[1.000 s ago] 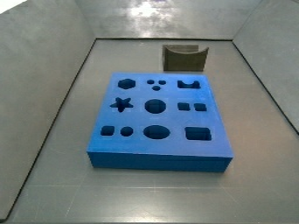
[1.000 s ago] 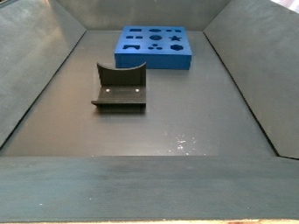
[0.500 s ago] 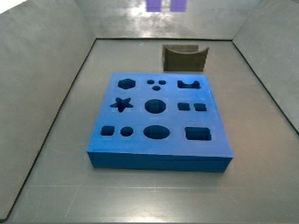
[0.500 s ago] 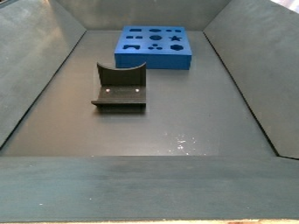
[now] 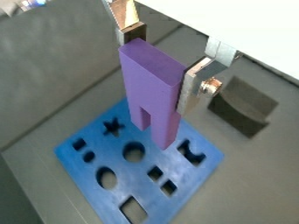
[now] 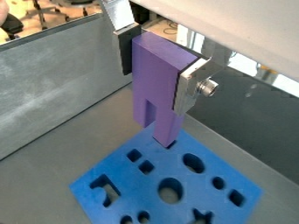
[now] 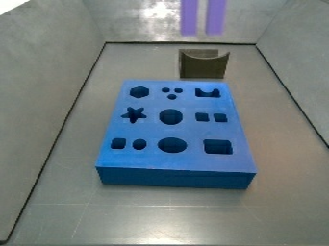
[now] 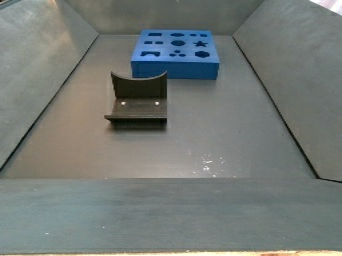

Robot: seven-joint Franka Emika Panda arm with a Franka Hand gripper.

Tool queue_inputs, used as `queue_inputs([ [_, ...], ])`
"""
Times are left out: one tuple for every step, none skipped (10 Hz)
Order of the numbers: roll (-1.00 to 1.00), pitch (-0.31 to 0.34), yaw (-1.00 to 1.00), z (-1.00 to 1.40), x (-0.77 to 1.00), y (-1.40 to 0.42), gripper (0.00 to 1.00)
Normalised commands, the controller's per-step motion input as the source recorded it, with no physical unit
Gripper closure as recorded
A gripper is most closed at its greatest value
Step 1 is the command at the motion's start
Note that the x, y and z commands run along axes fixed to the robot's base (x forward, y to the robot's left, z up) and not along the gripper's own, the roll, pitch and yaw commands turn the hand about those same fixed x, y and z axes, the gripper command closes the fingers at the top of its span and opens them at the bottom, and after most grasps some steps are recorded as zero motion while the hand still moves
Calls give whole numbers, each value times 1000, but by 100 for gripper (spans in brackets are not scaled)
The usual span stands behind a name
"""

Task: Pick up the double-square object. Move to above the board. Insert the double-square object.
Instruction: Insert the double-square object.

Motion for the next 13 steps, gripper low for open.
queue_inputs([
  [0,-209,0,-634,383,0,100],
  [57,-186,0,-680,343,0,100],
  [354,0,140,-777,211,0,100],
  [394,86,134,-826,97,-77,100],
  [294,183,69,-891,66,-160,100],
  [74,120,0,-751,46,-163,100],
  [-166,9,0,-171,20,0,100],
  [9,0,0,0,0,0,100],
  [63,9,0,-369,166,-20,100],
  [103,0,14,-471,340,-6,100],
  [166,0,26,-483,389,0,100],
  [183,0,37,-437,457,0,100],
  [194,0,43,-369,457,0,100],
])
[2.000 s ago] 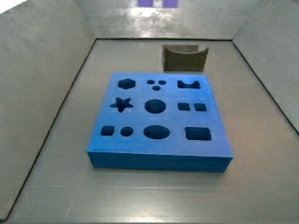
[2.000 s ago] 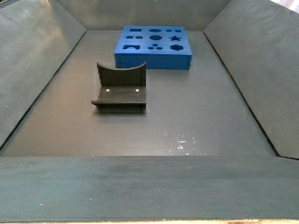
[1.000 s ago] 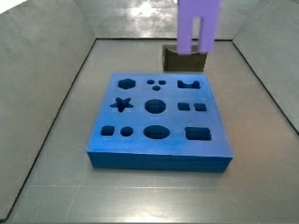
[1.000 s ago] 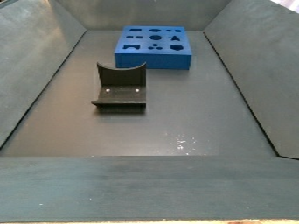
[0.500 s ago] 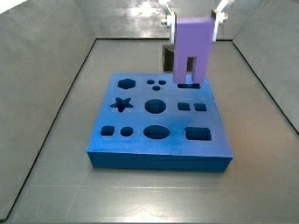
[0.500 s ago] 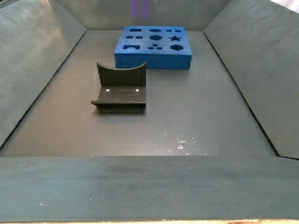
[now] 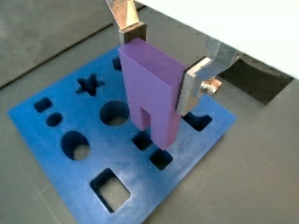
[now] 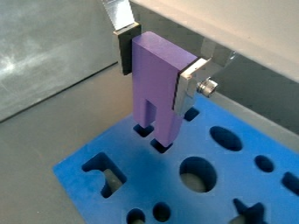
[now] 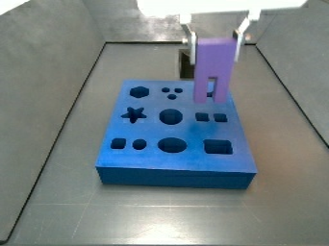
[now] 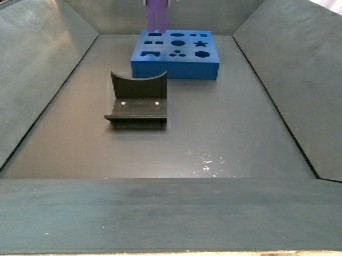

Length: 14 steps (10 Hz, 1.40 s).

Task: Pick up the double-square object. Move to above the board. Insert the double-square object.
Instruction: Insert the double-square object.

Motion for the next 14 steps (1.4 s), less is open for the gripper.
queue_inputs([
  [191,9,23,-343,394,-26,100],
  [91,0,0,-354,183,-180,100],
  [0,0,0,-337,43,-243,100],
  [-34,0,0,-211,0,-157,100],
  [0,0,3,-14,0,0,100],
  [0,0,34,-186,-3,23,100],
  [-6,0,0,0,11,0,100],
  [-20,0,0,-100,189,0,100],
  [-17,0,0,-151,186,-17,100],
  [0,0,0,-160,169,-31,100],
  [0,0,-11,0,0,0,100],
  [0,0,0,-34,0,0,100],
  [0,20,0,-506,0,0,100],
  [83,51,0,-1000,-43,0,100],
])
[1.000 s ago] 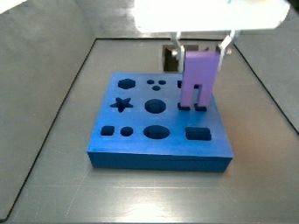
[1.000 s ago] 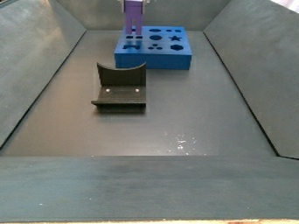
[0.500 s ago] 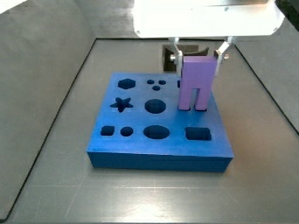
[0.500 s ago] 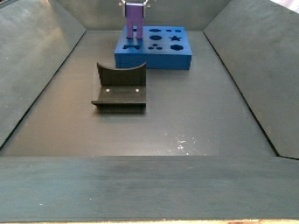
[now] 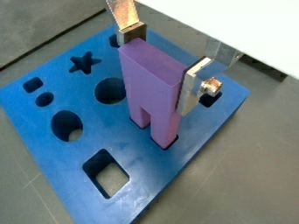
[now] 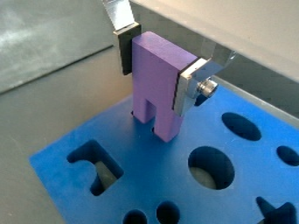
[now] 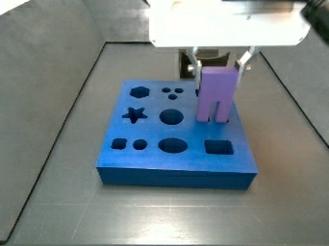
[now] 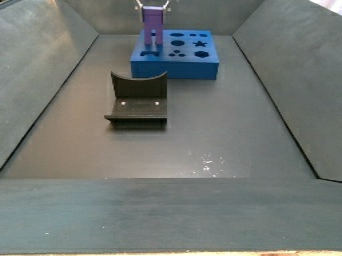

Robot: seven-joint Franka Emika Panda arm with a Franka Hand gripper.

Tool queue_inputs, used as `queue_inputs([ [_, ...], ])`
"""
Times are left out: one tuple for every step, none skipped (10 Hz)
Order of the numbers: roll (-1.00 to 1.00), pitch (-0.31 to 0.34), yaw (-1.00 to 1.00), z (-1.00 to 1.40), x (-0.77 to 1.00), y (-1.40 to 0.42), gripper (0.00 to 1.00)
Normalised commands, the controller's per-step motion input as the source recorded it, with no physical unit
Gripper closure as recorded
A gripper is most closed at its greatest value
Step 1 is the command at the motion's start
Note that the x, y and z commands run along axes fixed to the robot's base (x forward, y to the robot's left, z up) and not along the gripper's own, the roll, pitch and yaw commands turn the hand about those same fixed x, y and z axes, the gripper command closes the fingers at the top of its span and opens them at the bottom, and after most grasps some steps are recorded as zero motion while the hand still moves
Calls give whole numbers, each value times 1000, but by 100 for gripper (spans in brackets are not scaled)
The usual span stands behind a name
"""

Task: Pick up the double-square object. Move to above the board. Insert the double-square object.
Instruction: Insert the double-square object.

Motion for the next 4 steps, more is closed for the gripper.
queue_inputs([
  [0,0,0,-740,-117,0,100],
  [37,0,0,0,0,0,100],
  [0,0,0,0,0,0,0],
  [0,0,0,0,0,0,0],
])
